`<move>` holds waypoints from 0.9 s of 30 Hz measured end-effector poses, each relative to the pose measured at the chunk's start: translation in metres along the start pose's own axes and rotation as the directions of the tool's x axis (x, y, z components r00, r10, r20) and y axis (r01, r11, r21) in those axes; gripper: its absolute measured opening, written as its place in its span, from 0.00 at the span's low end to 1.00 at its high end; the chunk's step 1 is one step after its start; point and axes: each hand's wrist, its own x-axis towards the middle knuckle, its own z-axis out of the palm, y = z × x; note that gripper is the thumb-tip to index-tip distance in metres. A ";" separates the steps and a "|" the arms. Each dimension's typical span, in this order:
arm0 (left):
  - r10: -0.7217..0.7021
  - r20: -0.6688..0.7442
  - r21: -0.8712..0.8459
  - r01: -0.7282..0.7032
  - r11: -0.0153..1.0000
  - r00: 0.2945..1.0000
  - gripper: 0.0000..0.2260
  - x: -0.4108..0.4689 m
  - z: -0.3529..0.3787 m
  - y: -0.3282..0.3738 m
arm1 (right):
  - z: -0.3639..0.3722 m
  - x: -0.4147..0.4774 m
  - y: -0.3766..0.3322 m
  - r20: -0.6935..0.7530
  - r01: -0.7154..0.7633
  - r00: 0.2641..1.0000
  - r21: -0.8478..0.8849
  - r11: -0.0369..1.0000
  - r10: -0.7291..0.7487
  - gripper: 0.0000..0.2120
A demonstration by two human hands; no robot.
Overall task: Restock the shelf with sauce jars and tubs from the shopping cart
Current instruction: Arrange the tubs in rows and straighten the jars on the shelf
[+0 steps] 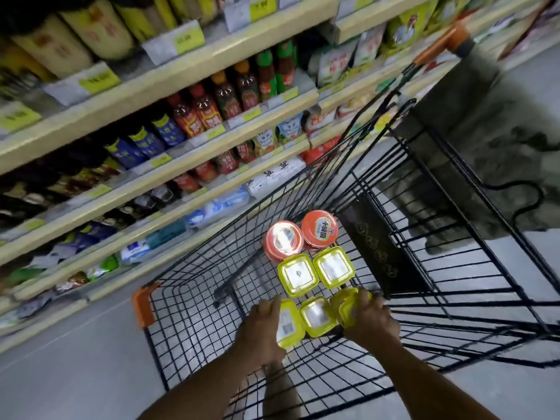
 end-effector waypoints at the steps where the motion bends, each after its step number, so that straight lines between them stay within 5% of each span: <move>1: -0.014 -0.013 -0.006 0.014 1.000 1.000 0.57 -0.006 -0.003 -0.006 | -0.003 -0.006 -0.006 -0.009 0.005 1.000 -0.006 1.000 -0.005 0.54; 7: -0.074 -0.066 -0.105 0.067 0.992 0.995 0.58 -0.056 -0.020 -0.056 | -0.017 -0.046 -0.049 -0.140 0.081 0.987 -0.014 0.997 -0.082 0.47; 15: -0.150 -0.320 -0.310 0.046 0.950 0.935 0.57 -0.168 -0.033 -0.144 | -0.028 -0.119 -0.126 -0.252 0.249 0.937 0.001 0.968 -0.241 0.57; 20: -0.276 -0.478 -0.444 0.042 0.895 0.834 0.57 -0.264 -0.029 -0.210 | -0.034 -0.185 -0.198 -0.295 0.409 0.869 -0.023 0.912 -0.398 0.56; 27: -0.506 -0.645 -0.647 -0.057 0.760 0.573 0.54 -0.420 0.011 -0.315 | -0.024 -0.320 -0.331 -0.387 0.624 0.711 -0.035 0.780 -0.587 0.56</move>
